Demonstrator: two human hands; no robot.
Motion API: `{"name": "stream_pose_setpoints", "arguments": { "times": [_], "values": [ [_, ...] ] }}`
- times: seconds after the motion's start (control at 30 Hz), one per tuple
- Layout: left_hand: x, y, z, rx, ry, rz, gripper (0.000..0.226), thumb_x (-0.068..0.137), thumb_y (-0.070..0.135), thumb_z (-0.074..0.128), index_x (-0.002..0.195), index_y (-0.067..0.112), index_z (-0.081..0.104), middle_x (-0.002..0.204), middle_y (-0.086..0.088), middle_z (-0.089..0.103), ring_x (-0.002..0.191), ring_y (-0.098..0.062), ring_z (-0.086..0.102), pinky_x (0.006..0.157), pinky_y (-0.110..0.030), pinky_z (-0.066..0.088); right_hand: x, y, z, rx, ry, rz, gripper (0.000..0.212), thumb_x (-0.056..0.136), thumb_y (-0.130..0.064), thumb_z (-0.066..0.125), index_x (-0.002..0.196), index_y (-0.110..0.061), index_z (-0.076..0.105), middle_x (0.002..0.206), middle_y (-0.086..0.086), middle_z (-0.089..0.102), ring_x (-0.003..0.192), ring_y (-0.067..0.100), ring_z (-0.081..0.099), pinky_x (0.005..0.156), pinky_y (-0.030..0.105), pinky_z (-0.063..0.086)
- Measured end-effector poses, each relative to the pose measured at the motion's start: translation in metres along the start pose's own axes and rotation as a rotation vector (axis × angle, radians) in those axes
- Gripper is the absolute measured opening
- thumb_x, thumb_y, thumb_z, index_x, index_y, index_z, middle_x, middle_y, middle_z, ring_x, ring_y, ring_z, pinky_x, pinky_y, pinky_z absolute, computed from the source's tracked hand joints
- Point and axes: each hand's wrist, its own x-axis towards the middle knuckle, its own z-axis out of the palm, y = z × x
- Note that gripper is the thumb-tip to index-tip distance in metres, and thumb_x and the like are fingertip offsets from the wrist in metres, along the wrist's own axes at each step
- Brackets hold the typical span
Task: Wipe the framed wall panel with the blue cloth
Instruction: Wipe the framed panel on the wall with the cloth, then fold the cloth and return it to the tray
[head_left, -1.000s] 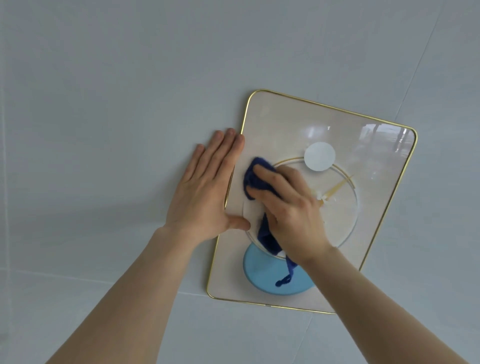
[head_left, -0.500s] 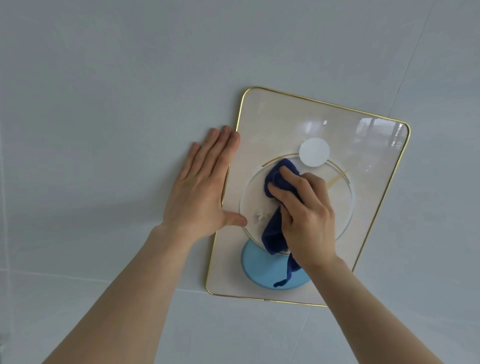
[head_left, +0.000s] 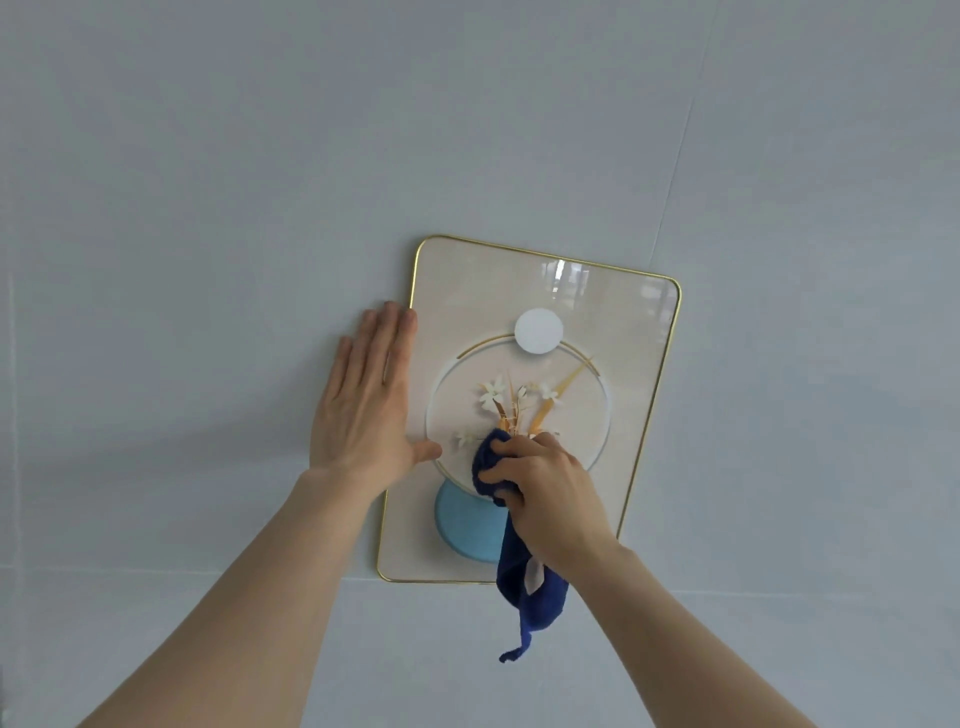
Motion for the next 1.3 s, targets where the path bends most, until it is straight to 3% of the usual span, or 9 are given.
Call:
{"name": "stream_pose_setpoints", "arguments": {
  "times": [0.1,0.2,0.33,0.53,0.7,0.87,1.0,1.13,1.3],
  "values": [
    [-0.02,0.005,-0.004,-0.059,0.032,0.017,0.139,0.064,0.053,0.09,0.164,0.019,0.001,0.174,-0.007,0.004,0.161,-0.029,0.005,0.131,-0.046,0.011,-0.017,-0.004,-0.012,0.194,-0.088,0.161,0.028,0.091,-0.013,0.069,0.111,-0.029,0.079,0.115,-0.008,0.072,0.105,0.02,0.062,0.087,0.032,0.051],
    [-0.045,0.015,-0.007,-0.178,0.029,0.005,0.094,0.083,0.046,0.077,0.159,0.024,0.027,0.169,-0.002,0.026,0.157,-0.026,0.023,0.129,-0.043,0.019,-0.037,-0.003,-0.021,0.452,-0.03,0.383,0.02,0.084,-0.023,0.08,0.098,-0.037,0.08,0.102,-0.011,0.076,0.092,0.014,0.069,0.084,0.032,0.058],
    [-0.074,0.035,-0.009,-0.49,-0.169,-0.111,0.042,0.091,0.046,0.067,0.131,0.034,0.061,0.134,0.017,0.066,0.127,-0.008,0.059,0.108,-0.035,0.047,-0.065,0.005,-0.022,0.769,-0.026,0.628,0.017,0.083,-0.017,0.084,0.086,-0.032,0.078,0.096,-0.008,0.077,0.084,0.018,0.074,0.08,0.039,0.066],
    [-0.119,0.078,0.013,-0.76,-0.62,-0.226,0.077,0.076,0.059,0.081,0.142,0.041,0.046,0.128,0.017,0.062,0.117,-0.004,0.062,0.099,-0.031,0.053,-0.104,0.023,-0.025,1.008,0.021,0.884,0.007,0.089,-0.019,0.079,0.091,-0.018,0.073,0.097,0.007,0.078,0.088,0.026,0.075,0.072,0.035,0.063],
    [-0.157,0.13,0.043,-0.779,-0.955,-0.23,0.092,0.063,0.058,0.086,0.141,0.044,0.041,0.123,0.018,0.068,0.111,-0.005,0.066,0.089,-0.024,0.055,-0.133,0.052,-0.037,1.321,0.023,0.959,0.017,0.099,-0.014,0.068,0.111,-0.003,0.063,0.103,0.016,0.08,0.096,0.035,0.077,0.083,0.049,0.065],
    [-0.177,0.171,0.068,-0.707,-0.882,-0.232,0.01,0.078,0.03,0.069,0.08,0.034,0.06,0.071,0.013,0.069,0.068,-0.013,0.064,0.07,-0.033,0.058,-0.167,0.101,-0.051,1.435,0.076,0.999,0.019,0.102,-0.012,0.063,0.119,-0.005,0.061,0.116,0.02,0.075,0.1,0.035,0.075,0.079,0.042,0.064],
    [-0.177,0.196,0.082,-0.714,-0.872,-0.296,0.027,0.085,0.006,0.058,0.097,0.03,0.057,0.067,0.011,0.062,0.063,-0.01,0.055,0.058,-0.02,0.043,-0.206,0.15,-0.052,1.255,0.091,1.052,0.016,0.098,-0.008,0.067,0.113,-0.009,0.065,0.109,0.019,0.076,0.096,0.035,0.076,0.073,0.04,0.066],
    [-0.182,0.226,0.106,-0.724,-0.929,-0.326,0.031,0.086,0.006,0.059,0.107,0.028,0.051,0.068,0.011,0.068,0.067,-0.015,0.06,0.064,-0.026,0.048,-0.25,0.193,-0.042,1.102,0.053,1.101,0.014,0.093,0.0,0.069,0.105,-0.007,0.069,0.099,0.017,0.077,0.083,0.032,0.079,0.076,0.048,0.068],
    [-0.204,0.273,0.149,-0.768,-0.986,-0.404,0.035,0.088,0.005,0.061,0.103,0.034,0.049,0.106,0.004,0.072,0.086,-0.022,0.07,0.074,-0.039,0.058,-0.301,0.237,-0.013,0.971,0.018,1.17,0.017,0.091,0.005,0.068,0.101,-0.008,0.071,0.096,0.015,0.077,0.081,0.031,0.078,0.07,0.043,0.068]
  ]
}}
